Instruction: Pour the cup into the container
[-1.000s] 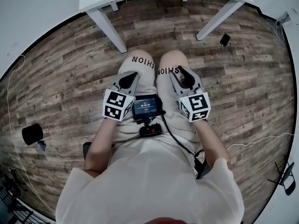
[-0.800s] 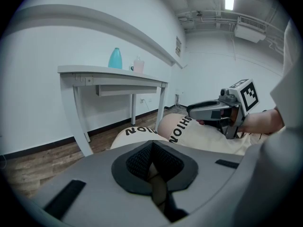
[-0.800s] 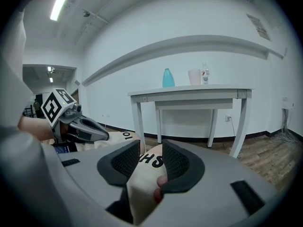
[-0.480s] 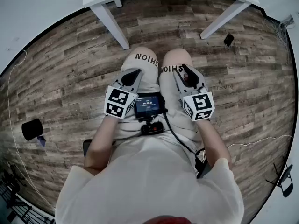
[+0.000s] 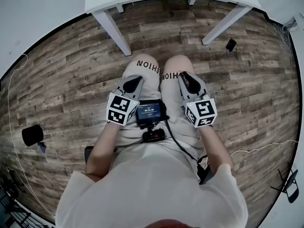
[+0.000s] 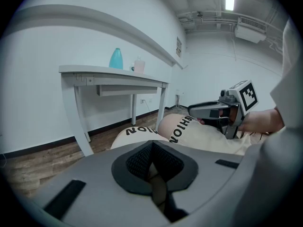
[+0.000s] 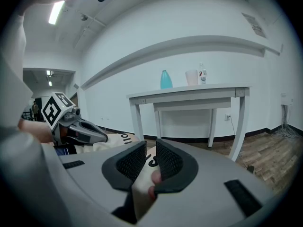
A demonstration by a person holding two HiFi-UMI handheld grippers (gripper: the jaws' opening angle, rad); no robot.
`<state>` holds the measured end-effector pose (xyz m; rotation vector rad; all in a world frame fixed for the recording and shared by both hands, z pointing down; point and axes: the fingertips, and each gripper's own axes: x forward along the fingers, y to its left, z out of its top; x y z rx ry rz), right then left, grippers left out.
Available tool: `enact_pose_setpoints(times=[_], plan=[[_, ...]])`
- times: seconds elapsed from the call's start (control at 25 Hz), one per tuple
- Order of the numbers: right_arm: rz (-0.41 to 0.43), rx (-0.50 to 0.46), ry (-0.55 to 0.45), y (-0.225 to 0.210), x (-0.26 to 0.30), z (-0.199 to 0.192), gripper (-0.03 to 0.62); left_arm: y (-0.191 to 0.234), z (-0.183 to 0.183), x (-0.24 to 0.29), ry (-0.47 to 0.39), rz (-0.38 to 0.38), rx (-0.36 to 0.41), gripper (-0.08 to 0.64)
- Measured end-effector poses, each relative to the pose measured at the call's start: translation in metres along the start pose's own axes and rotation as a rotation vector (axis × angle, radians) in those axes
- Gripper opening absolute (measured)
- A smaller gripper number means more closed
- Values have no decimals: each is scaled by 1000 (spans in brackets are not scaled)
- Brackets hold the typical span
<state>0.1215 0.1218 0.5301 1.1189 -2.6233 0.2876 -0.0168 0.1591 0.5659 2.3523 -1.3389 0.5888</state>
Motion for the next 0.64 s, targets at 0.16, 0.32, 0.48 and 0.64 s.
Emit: enact_pose_setpoints(times=[0.16, 0.32, 0.48, 0.64], plan=[[-8, -5, 5, 0, 0, -1, 50, 0, 0, 0, -3, -2, -2, 11], [-12, -2, 10, 1, -2, -2, 46, -2, -3, -2, 1, -3, -6, 11], [-17, 0, 12, 3, -5, -2, 46, -4, -4, -6, 7, -4, -3, 11], [-12, 28, 50, 19, -21, -18, 46, -19, -24, -22, 43, -11, -33, 11]])
